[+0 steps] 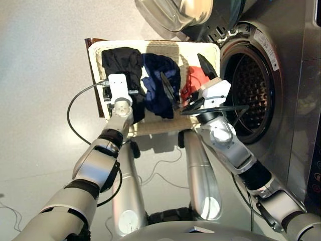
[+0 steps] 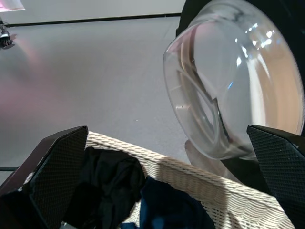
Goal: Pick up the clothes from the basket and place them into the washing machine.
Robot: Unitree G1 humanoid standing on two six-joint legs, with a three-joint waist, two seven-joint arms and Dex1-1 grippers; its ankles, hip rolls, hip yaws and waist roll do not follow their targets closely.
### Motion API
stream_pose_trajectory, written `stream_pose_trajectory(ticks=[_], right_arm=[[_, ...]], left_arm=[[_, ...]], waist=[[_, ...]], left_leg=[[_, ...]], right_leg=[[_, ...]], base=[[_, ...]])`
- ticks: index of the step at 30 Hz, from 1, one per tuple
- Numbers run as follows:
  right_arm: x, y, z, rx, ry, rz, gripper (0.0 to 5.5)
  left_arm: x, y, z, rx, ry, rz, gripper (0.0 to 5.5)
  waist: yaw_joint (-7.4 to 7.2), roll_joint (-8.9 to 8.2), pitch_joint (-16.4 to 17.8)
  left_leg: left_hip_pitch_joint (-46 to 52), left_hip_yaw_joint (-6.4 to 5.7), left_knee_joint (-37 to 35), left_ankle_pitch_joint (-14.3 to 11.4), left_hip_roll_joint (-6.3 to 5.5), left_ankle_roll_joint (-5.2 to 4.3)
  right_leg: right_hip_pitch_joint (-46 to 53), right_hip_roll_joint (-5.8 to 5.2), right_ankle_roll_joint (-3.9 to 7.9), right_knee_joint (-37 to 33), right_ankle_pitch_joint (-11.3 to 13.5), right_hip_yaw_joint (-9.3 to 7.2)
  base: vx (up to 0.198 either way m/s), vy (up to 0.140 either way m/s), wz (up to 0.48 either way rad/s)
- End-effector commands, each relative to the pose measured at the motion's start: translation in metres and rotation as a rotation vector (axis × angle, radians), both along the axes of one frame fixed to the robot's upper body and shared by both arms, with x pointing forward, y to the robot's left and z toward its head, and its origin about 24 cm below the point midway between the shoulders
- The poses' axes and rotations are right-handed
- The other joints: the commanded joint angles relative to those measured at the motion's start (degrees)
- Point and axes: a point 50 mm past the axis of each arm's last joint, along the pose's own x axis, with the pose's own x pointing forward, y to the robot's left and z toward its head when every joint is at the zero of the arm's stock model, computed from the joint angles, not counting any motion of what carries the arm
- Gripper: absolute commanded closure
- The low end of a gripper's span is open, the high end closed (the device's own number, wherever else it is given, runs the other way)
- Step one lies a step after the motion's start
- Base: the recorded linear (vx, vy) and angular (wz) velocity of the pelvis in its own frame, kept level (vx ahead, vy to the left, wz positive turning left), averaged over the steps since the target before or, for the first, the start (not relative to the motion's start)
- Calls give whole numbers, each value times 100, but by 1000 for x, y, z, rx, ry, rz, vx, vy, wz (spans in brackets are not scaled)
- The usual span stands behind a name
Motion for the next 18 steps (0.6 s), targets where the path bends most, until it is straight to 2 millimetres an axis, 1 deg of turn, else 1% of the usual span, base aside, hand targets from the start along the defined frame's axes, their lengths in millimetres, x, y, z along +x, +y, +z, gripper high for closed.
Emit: stream_pose_trajectory(ticks=[1, 8, 9, 10, 18], right_arm=[[-26, 1, 28, 121, -137, 121, 0], [-26, 1, 27, 120, -129, 130, 0], [-26, 1, 27, 119, -129, 128, 0], [-26, 0, 27, 116, -128, 130, 0], [-24, 0, 23, 101, -113, 124, 0]], left_arm=[[4, 4, 9, -16, -23, 12, 0], [5, 3, 9, -21, -11, 1, 0], [5, 3, 9, -15, -11, -4, 35], [5, 2, 8, -6, -6, -8, 550], [3, 0, 4, -15, -5, -10, 550]], waist=[[-38, -151, -180], [-57, -162, -191], [-60, -164, -193], [-61, -170, -194], [-50, -161, -242]], left_leg=[[-223, -185, 943, -717, 61, -97], [-350, -196, 961, -700, 73, -100], [-359, -191, 954, -695, 75, -103], [-371, -191, 955, -691, 73, -104], [-302, -133, 843, -644, 73, -110]], right_leg=[[24, -77, 403, -373, 568, 124], [-95, -73, 412, -384, 601, 134], [-103, -74, 412, -394, 605, 132], [-109, -82, 413, -401, 614, 127], [-55, -88, 411, -501, 654, 124]], base=[[0, 0, 0], [0, 0, 0], [0, 0, 0], [0, 0, 0], [0, 0, 0]])
